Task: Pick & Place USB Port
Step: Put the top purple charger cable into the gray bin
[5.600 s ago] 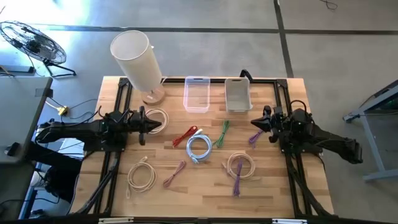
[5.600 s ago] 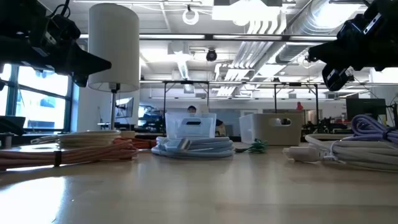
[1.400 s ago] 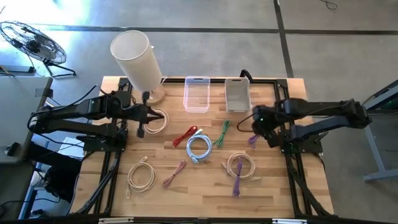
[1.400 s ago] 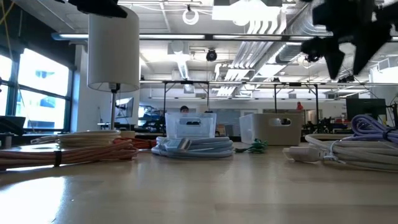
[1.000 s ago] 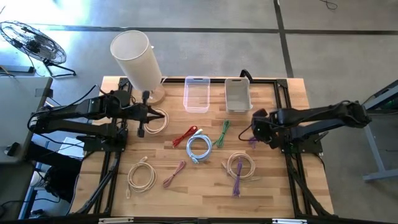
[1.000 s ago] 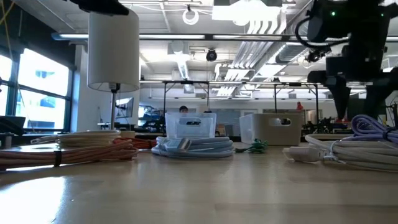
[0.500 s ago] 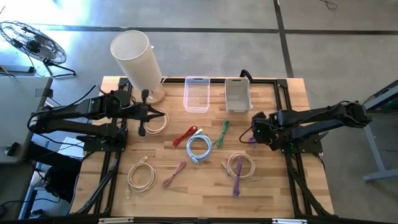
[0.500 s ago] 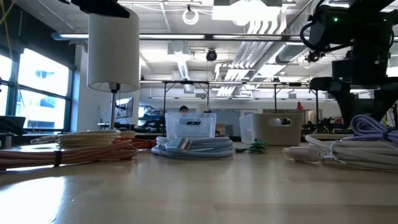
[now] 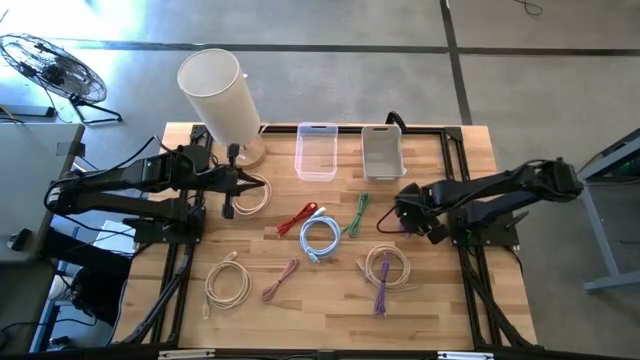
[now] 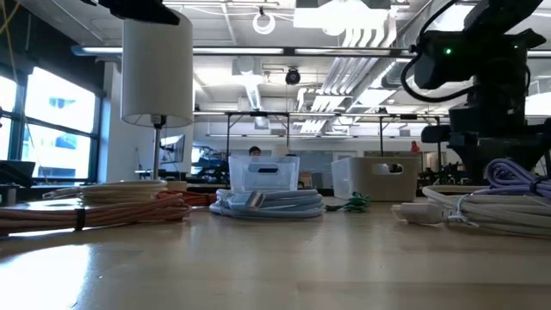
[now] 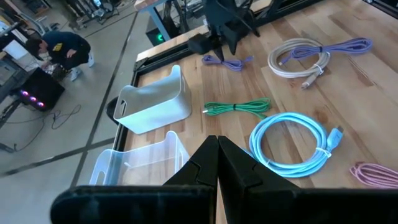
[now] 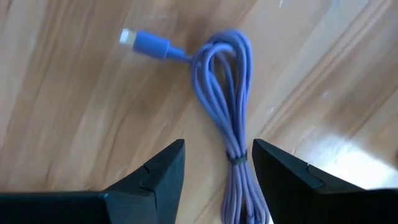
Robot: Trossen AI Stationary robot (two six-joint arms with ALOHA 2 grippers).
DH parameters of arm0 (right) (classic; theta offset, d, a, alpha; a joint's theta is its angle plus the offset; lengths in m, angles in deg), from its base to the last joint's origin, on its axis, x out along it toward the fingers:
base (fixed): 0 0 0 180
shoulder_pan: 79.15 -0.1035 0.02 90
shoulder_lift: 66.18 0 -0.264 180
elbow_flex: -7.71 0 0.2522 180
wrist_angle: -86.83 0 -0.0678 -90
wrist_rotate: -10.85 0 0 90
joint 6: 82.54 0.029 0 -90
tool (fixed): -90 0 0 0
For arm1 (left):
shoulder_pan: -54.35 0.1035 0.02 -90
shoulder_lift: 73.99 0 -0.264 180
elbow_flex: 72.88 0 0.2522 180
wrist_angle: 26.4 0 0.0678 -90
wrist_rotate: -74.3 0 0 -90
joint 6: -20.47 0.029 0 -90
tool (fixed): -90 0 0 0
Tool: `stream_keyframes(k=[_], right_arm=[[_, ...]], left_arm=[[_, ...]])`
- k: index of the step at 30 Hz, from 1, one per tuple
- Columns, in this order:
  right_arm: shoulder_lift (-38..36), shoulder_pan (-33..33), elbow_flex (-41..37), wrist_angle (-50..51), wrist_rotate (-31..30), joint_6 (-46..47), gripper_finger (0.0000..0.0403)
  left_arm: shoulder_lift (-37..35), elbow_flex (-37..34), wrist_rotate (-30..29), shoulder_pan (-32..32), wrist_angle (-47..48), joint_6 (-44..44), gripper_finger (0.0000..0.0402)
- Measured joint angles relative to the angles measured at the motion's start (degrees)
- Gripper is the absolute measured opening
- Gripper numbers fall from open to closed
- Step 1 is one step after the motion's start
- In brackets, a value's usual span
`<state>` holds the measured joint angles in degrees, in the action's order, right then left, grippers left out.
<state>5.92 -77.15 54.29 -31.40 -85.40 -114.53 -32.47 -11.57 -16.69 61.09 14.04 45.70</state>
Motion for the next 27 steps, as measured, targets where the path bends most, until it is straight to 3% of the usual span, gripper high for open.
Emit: stream_keyframes(k=[14, 17, 23, 27], right_arm=[[9.8, 0.0, 0.5, -6.3, 0.8, 4.5, 0.0175], [10.0, 0.0, 0.6, -6.2, 1.2, 5.0, 0.0145], [9.8, 0.6, 0.4, -5.8, 2.2, 9.9, 0.0026], [9.9, 0.5, 0.4, -5.9, 0.6, 11.0, 0.0024]], left_arm=[[0.0, 0.0, 0.9, 0.0, 0.1, 0.0, 0.0001], [0.0, 0.0, 0.8, 0.0, 0.4, 0.0, 0.0001], [0.0, 0.0, 0.4, 0.0, 0.5, 1.1, 0.0001], [0.0, 0.0, -1.0, 0.0, 0.5, 3.3, 0.0001]])
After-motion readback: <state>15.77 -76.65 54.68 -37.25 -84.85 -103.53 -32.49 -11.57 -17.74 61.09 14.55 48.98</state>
